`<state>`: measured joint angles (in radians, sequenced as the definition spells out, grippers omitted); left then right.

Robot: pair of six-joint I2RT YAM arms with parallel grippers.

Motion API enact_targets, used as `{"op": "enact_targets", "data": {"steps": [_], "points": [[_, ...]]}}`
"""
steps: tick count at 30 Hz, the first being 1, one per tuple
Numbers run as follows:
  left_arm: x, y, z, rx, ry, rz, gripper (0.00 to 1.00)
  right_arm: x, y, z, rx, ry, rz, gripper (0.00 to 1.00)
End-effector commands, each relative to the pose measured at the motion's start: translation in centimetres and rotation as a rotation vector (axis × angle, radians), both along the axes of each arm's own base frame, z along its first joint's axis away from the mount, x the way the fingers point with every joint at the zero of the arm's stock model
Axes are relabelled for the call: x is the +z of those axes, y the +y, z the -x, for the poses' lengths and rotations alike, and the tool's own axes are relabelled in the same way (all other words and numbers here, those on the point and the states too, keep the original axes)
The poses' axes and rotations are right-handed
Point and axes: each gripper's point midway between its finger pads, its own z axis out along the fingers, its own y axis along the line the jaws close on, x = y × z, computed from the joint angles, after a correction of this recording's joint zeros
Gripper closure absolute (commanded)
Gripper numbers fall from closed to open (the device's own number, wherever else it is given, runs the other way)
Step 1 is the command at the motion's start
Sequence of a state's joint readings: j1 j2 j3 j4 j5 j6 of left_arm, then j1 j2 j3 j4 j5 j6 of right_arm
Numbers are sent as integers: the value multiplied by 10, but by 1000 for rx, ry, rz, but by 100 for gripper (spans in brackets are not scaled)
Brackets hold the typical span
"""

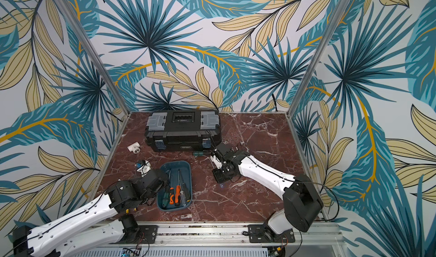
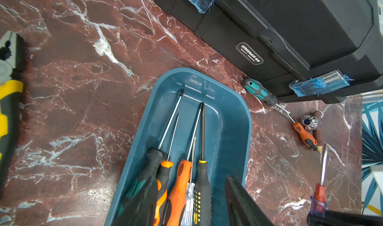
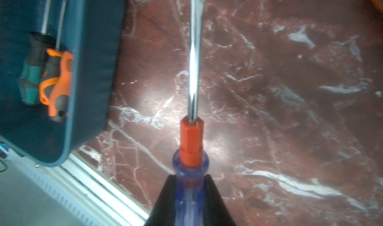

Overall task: Put the screwdriver on the desktop into the storage box
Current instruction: Pick up the screwdriver from the center of the board, then place the screwdriver in the storage box.

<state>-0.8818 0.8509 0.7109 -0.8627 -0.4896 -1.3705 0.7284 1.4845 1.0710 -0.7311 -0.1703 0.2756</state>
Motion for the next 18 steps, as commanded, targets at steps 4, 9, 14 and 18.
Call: {"op": "enact_targets", "data": {"steps": [4, 9, 14, 18], "points": [[-2, 5, 1, 15, 6, -7, 43, 23, 57, 26, -66, 26, -186, 90], [0, 18, 7, 40, 26, -42, 43, 26, 94, 34, -91, 46, -241, 90], [-2, 33, 13, 64, 44, -40, 43, 26, 143, 39, -49, 61, -252, 90], [-2, 38, 15, 66, 56, -42, 43, 18, 172, 39, -42, 80, -235, 90]]}}
